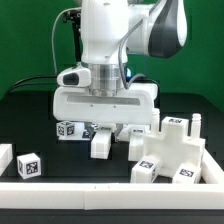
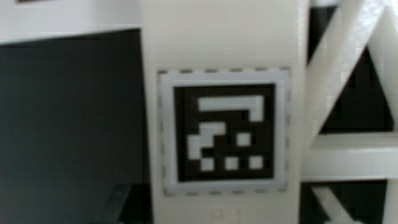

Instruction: Assemble chair

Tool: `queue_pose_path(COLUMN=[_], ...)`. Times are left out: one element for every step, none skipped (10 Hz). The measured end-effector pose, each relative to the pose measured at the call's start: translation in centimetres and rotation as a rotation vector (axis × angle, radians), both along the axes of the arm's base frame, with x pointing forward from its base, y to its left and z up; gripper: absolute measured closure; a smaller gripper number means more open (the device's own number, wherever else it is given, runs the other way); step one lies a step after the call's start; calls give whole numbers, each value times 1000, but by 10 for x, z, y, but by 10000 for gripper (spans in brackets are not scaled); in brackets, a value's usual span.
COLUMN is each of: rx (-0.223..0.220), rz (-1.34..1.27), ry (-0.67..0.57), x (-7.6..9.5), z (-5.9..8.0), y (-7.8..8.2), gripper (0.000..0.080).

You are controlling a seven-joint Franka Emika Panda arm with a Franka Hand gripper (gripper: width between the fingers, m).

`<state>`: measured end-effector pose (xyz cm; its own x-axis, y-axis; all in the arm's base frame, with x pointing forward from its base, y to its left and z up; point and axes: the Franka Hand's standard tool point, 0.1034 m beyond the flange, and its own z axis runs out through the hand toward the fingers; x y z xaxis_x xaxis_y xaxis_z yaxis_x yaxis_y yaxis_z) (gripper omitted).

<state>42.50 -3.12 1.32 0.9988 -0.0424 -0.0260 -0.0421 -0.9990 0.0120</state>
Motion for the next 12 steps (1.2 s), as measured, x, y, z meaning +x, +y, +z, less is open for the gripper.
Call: queue_pose_path(rx=[-2,-7,-9,-10,-6,11,8,8,14,51,77,68], rz=[125,175,205,221,194,143,146,143,114,-17,-87,-109], ry=[9,17,26,35,43,69,67,67,76,139,162,146], x=[11,22,29,28,26,24,24,23,22,23,36,42], z=[2,2,0,-3,-4,-4,-4,-5,-5,-4,0,0], y=[-8,-14,-22,-30,-31,-26,-28,-28,-28,-28,-28,-25], gripper=[512,512,512,512,512,512,512,512,512,512,512,512])
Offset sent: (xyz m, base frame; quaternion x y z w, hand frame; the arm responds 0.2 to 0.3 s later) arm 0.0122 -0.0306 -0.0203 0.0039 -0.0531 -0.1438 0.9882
